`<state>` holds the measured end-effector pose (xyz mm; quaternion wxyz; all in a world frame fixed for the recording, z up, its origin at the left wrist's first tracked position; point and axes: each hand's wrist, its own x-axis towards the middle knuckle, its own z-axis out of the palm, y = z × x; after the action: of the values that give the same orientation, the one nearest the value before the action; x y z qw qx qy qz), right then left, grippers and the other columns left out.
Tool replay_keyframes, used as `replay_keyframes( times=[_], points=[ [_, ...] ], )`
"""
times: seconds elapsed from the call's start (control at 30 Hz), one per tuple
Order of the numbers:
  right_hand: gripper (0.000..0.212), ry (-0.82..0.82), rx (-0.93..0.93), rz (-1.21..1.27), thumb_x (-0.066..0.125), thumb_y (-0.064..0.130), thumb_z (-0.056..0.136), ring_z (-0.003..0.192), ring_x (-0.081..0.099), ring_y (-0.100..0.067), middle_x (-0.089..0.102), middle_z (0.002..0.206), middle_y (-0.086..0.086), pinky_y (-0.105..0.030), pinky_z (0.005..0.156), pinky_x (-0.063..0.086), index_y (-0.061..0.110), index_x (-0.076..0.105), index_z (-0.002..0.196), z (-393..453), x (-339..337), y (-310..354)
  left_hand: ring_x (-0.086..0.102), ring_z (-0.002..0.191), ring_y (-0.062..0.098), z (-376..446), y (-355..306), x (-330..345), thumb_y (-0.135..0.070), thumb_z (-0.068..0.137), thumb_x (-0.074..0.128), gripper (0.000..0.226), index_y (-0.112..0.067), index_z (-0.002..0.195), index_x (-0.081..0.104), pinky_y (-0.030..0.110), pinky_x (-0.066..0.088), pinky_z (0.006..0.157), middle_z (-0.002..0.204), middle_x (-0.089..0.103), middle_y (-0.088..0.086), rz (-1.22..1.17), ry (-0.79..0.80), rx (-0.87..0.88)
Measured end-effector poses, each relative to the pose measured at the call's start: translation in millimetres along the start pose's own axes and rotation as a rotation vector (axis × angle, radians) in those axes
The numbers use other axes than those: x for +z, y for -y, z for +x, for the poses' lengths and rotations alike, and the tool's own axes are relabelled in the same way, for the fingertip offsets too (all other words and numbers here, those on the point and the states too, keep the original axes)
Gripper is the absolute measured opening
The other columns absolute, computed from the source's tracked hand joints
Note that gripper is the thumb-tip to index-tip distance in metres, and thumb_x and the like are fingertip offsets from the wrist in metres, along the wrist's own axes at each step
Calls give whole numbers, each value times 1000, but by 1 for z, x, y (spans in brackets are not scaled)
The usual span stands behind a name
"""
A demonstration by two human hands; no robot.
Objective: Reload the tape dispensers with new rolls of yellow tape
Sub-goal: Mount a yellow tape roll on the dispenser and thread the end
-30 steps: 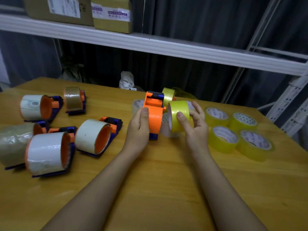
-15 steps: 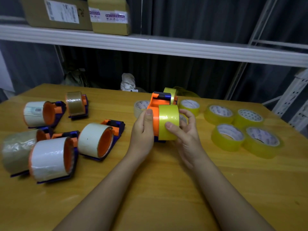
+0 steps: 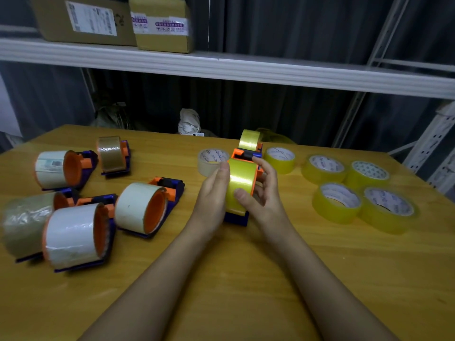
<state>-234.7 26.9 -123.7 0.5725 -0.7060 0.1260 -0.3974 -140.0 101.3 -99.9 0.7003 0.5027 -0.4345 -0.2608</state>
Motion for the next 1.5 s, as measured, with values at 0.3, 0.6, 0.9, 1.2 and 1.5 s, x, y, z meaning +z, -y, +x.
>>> replay_keyframes(
  times=[0.3,0.6,0.9,1.2,1.5],
  points=[
    [88,118,12,-112,80,11,74,123,53,-20,36,144,-5,-29,87,55,46,35,140,-2,-16,5,53,92,31,9,-5,-9,-37,75,42,39,-11,98,59,42,41,79,99,55,21,-80,-29,-212],
    [73,58,61,-120,74,31,74,115,58,-12,49,133,3,-26,78,56,41,39,138,-3,-12,3,59,69,7,7,5,-14,-21,73,35,35,-29,82,68,22,47,59,71,65,-10,-83,111,-65],
    [74,-55,243,-3,60,68,69,77,60,-27,59,85,-15,-54,72,55,26,48,130,4,-10,2,64,77,2,2,6,-11,-17,74,38,41,-27,111,54,19,51,63,83,70,-15,3,238,-14],
    [97,60,-26,-217,83,27,68,131,45,-11,37,146,0,-30,96,51,41,26,146,-4,-20,4,61,86,13,6,7,-14,-29,66,48,38,-42,93,71,29,47,75,84,67,-11,-51,146,-18],
    [86,38,75,-127,75,30,71,111,60,-7,46,137,0,-21,78,53,31,32,145,-1,-20,6,61,89,2,3,9,-12,-30,72,47,37,-35,103,65,16,48,73,92,68,-16,17,184,45]
  ],
)
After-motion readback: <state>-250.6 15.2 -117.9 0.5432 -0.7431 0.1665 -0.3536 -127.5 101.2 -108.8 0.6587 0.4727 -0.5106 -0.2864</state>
